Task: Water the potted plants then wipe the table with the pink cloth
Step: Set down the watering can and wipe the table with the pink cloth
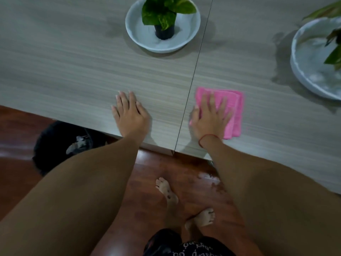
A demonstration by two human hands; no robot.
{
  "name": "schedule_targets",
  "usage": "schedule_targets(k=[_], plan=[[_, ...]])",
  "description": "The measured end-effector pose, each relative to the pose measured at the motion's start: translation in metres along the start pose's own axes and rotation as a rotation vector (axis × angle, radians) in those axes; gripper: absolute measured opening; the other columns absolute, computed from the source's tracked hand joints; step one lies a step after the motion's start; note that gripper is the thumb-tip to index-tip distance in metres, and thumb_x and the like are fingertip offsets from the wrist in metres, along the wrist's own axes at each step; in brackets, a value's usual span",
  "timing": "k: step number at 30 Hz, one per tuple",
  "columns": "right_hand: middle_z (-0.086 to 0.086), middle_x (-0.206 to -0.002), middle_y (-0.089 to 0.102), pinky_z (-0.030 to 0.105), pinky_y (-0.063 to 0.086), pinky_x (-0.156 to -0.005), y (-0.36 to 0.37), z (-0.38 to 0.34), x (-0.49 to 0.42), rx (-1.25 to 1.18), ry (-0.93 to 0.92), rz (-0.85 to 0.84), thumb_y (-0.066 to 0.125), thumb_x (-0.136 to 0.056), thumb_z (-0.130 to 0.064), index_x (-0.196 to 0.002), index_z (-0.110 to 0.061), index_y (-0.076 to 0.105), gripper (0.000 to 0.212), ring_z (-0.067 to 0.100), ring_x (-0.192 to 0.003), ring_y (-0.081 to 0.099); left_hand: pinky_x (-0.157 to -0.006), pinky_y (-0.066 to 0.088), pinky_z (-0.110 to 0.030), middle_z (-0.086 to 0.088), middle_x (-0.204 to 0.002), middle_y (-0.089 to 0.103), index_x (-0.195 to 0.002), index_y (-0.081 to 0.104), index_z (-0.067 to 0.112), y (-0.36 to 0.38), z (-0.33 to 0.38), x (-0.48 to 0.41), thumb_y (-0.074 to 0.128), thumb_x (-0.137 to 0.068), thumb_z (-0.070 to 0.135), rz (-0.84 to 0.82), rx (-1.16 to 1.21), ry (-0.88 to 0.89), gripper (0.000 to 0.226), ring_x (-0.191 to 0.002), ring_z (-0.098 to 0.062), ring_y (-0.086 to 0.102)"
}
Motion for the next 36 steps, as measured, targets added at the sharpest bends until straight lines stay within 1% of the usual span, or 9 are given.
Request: schedule_targets(k=[6,10,14,18,21,24,27,30,36], plan=[[-0.012,-0.162,0.006,0.054,-0.021,-0.112,0.030,-0.119,0.026,-0.013,-0.363,-0.121,0.029,-0.100,-0.041,-0.153,-0.034,0.014,0.056,0.029,-0.149,-0.010,-0.124,0.002,-0.041,-0.007,-0.164,0.018,-0.155,0.029,0.019,-0.006,0.002,0.001,0.029,-0.105,0.027,0.009,0.000,-0.003,0.052,-0.154,-0.019,0.009],[-0.011,-0.162,0.007,0.046,-0.014,-0.116,0.028,-0.108,0.020,0.024,-0.423,-0.142,0.025,-0.103,-0.040,-0.153,-0.033,0.014,0.052,0.021,-0.150,-0.006,-0.124,0.001,-0.041,-0.008,-0.165,0.013,-0.157,0.024,0.018,-0.009,0.009,0.002,0.027,-0.106,0.026,-0.049,-0.030,0.007,0.052,-0.154,-0.019,0.006],[-0.011,-0.162,0.002,0.043,-0.012,-0.119,0.004,-0.027,0.004,-0.022,-0.259,-0.077,0.019,-0.103,-0.039,-0.154,-0.032,0.009,0.052,0.016,-0.150,-0.006,-0.124,-0.001,-0.048,-0.010,-0.165,0.009,-0.157,0.022,0.015,-0.011,0.027,0.006,0.026,-0.105,0.025,-0.078,-0.039,-0.012,0.053,-0.154,-0.022,0.001],[-0.015,-0.161,-0.002,0.046,0.000,-0.121,-0.021,0.087,0.000,0.023,0.021,-0.018,0.016,-0.103,-0.041,-0.153,-0.036,0.004,0.051,0.016,-0.149,-0.006,-0.123,0.002,-0.050,-0.009,-0.164,0.015,-0.156,0.027,0.018,0.020,0.096,0.036,0.030,-0.104,0.030,-0.126,-0.017,0.155,0.053,-0.154,-0.023,0.005],[-0.009,-0.161,-0.001,0.043,-0.006,-0.120,-0.037,0.154,0.003,0.024,0.177,0.038,0.012,-0.103,-0.043,-0.153,-0.035,0.005,0.052,0.022,-0.149,-0.004,-0.123,-0.001,-0.049,-0.007,-0.165,0.013,-0.157,0.023,0.022,0.043,0.117,0.057,0.026,-0.104,0.034,-0.104,-0.021,0.135,0.054,-0.154,-0.022,0.004],[-0.007,-0.162,0.001,0.045,-0.007,-0.118,-0.040,0.171,-0.002,0.033,0.241,0.060,0.013,-0.103,-0.044,-0.154,-0.034,0.006,0.053,0.024,-0.149,-0.002,-0.122,0.000,-0.048,-0.007,-0.164,0.017,-0.156,0.027,0.022,0.049,0.111,0.055,0.024,-0.101,0.037,-0.062,-0.009,0.137,0.057,-0.154,-0.022,0.007],[-0.005,-0.162,-0.003,0.055,-0.010,-0.115,-0.033,0.148,-0.013,0.036,0.293,0.068,0.014,-0.102,-0.043,-0.154,-0.033,0.002,0.054,0.033,-0.148,-0.007,-0.122,0.000,-0.048,-0.007,-0.164,0.020,-0.154,0.029,0.022,0.050,0.110,0.052,0.022,-0.098,0.037,-0.033,0.001,0.132,0.059,-0.154,-0.022,0.009],[-0.006,-0.162,-0.002,0.060,-0.011,-0.114,-0.021,0.090,-0.027,0.023,0.138,0.034,0.018,-0.102,-0.041,-0.154,-0.033,0.000,0.055,0.037,-0.147,-0.008,-0.122,-0.001,-0.048,-0.007,-0.164,0.017,-0.155,0.027,0.022,0.050,0.111,0.053,0.023,-0.100,0.035,-0.036,-0.002,0.139,0.057,-0.154,-0.022,0.007],[-0.011,-0.162,-0.001,0.053,-0.021,-0.113,-0.001,0.001,-0.021,0.007,-0.208,-0.052,0.019,-0.102,-0.042,-0.154,-0.034,0.005,0.054,0.029,-0.148,-0.012,-0.123,0.004,-0.044,-0.006,-0.163,0.021,-0.154,0.032,0.022,0.042,0.113,0.054,0.031,-0.102,0.031,-0.027,0.025,0.135,0.052,-0.153,-0.020,0.012]])
Point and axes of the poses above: each hand's wrist, its own x-axis away from the middle knuckle, its own y-axis out of the palm, z = x × y, the point moved 8 cm from there along -x, towards the middle knuckle
